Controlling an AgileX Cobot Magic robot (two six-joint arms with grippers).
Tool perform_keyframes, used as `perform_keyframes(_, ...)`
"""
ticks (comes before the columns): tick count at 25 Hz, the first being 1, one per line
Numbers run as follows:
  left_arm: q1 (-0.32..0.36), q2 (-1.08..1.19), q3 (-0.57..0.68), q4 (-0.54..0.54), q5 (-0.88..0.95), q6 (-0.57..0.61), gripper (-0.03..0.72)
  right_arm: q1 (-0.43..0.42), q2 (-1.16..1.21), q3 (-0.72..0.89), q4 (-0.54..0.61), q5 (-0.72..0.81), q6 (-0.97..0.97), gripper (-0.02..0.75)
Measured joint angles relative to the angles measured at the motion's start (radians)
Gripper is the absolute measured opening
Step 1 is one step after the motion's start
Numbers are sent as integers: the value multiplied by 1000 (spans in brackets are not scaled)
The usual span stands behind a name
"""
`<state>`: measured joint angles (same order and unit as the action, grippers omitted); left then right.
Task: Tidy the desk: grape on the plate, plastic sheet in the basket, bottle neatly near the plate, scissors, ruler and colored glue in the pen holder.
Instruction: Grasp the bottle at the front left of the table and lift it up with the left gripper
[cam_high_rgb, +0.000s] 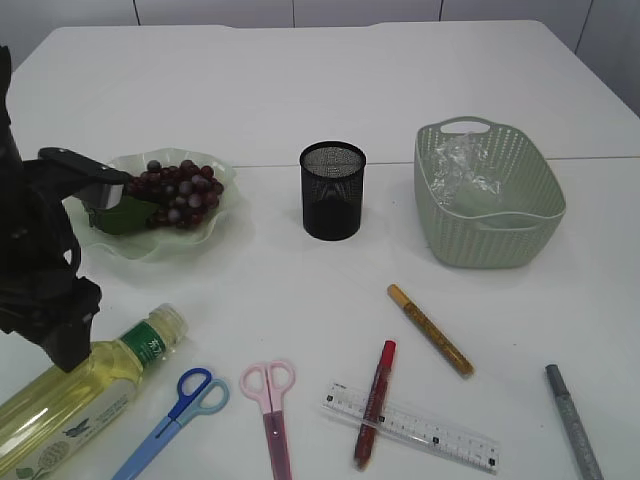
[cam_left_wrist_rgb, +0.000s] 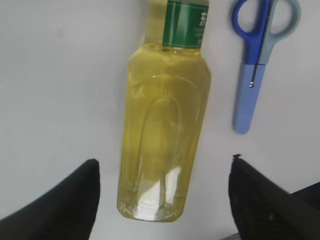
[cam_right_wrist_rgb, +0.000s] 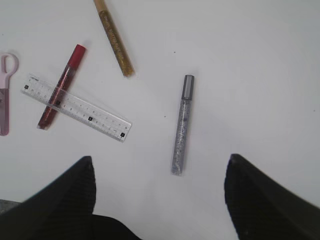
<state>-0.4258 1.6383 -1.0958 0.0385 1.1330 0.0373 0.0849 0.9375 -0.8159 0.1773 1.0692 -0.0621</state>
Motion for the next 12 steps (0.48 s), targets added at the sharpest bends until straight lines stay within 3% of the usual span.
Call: perform_keyframes(12,0,10,150,48,-62,0,602,0,0,0,0,-12,0,586)
